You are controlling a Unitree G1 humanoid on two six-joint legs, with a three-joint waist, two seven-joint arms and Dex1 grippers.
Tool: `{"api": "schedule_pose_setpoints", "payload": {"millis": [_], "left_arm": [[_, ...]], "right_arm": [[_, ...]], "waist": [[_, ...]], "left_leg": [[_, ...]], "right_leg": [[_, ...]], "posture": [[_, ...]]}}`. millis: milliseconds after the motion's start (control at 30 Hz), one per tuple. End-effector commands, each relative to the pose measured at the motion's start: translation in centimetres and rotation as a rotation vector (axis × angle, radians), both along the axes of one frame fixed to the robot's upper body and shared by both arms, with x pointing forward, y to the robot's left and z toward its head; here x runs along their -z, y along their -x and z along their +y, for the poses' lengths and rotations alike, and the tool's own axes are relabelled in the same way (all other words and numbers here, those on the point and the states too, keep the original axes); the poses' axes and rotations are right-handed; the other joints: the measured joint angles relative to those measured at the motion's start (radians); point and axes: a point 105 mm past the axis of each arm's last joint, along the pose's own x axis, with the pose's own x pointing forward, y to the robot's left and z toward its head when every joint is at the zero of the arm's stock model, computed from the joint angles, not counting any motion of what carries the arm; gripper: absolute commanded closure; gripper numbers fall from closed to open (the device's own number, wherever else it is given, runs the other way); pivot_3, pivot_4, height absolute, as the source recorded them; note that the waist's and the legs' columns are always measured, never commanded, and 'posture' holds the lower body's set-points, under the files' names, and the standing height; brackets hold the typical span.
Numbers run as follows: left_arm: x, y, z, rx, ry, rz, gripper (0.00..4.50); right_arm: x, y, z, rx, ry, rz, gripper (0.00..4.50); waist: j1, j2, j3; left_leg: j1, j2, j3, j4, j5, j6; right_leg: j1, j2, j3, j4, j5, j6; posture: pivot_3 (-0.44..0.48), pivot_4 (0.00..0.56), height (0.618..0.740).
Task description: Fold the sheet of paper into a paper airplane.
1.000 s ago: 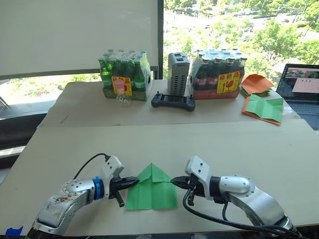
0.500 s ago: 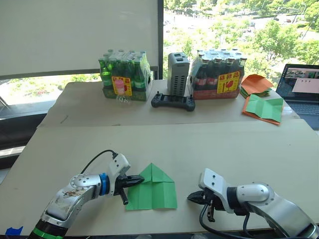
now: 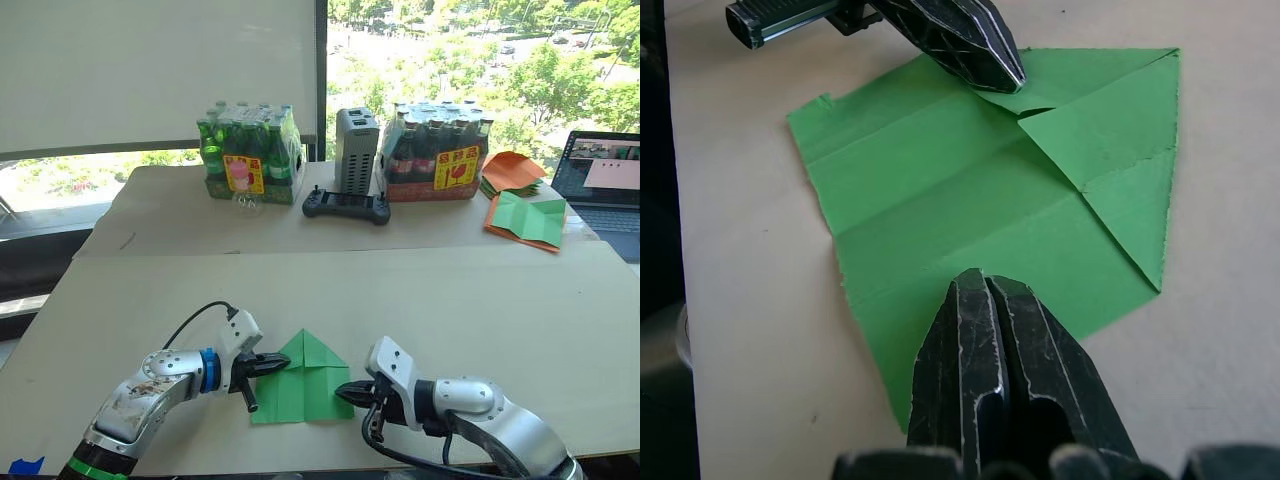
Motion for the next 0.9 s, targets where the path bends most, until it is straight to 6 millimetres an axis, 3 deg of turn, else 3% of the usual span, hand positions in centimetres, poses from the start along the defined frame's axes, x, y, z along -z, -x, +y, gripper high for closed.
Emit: {"api": "schedule_pose_setpoints", "payload": {"millis": [33, 133, 233, 300, 500, 767, 900], "left_arm": [[0.7, 0.2, 0.4, -0.013, -0.027, 0.018, 4.48], [0.7, 0.1, 0.4, -0.016, -0.028, 0.017, 4.48], [0.8, 0.1, 0.4, -0.009, -0.031, 0.019, 4.48], [0.9, 0.2, 0.4, -0.006, -0.033, 0.019, 4.48], [0.9, 0.0, 0.5, -0.003, -0.037, 0.019, 4.48], [0.8, -0.3, -0.2, 0.043, -0.045, 0.027, 4.48], [0.9, -0.5, -0.8, 0.076, -0.056, 0.028, 4.48]], "right_arm": [[-1.6, -0.7, 0.0, 0.023, -0.064, -0.033, 4.50], [-2.8, -0.1, -0.5, -0.004, -0.098, -0.031, 4.50], [-2.5, 4.6, -0.9, -0.203, -0.044, 0.083, 4.50], [-1.8, 5.7, -0.9, -0.237, -0.012, 0.109, 4.50], [-0.5, 4.5, -0.3, -0.125, 0.004, 0.069, 4.50], [1.0, 5.0, 0.6, -0.011, -0.044, 0.122, 4.50], [1.6, 3.5, 0.1, 0.086, -0.037, 0.090, 4.50]], "waist": [[0.000, 0.000, 0.000], [0.000, 0.000, 0.000], [0.006, 0.001, 0.000], [0.005, -0.001, 0.000], [0.002, -0.002, 0.001], [0.005, -0.002, 0.001], [0.007, -0.002, 0.001]], "left_leg": [[0.000, 0.000, 0.000, 0.000, 0.000, 0.000], [0.000, 0.000, 0.000, 0.000, 0.000, 0.000], [-0.001, 0.000, 0.000, 0.000, 0.000, 0.000], [-0.001, 0.001, 0.000, -0.001, -0.001, 0.001], [0.000, 0.002, 0.004, -0.001, -0.001, 0.001], [0.000, 0.001, 0.003, 0.000, 0.000, 0.001], [0.001, 0.001, 0.003, 0.000, 0.000, 0.001]], "right_leg": [[0.000, 0.000, 0.000, 0.000, 0.000, 0.000], [-0.001, 0.000, 0.000, 0.000, 0.000, 0.000], [-0.001, 0.000, 0.000, 0.000, 0.000, 0.000], [0.000, 0.000, -0.001, -0.001, 0.000, 0.000], [0.000, 0.000, 0.000, -0.001, 0.000, 0.000], [-0.001, 0.000, 0.000, 0.000, 0.000, 0.000], [0.000, 0.000, 0.000, 0.000, 0.000, 0.000]], "posture": [[0.000, 0.150, 0.719], [0.000, 0.150, 0.719], [0.000, 0.150, 0.719], [0.000, 0.150, 0.719], [0.000, 0.150, 0.719], [0.000, 0.150, 0.719], [0.000, 0.150, 0.719]]}}
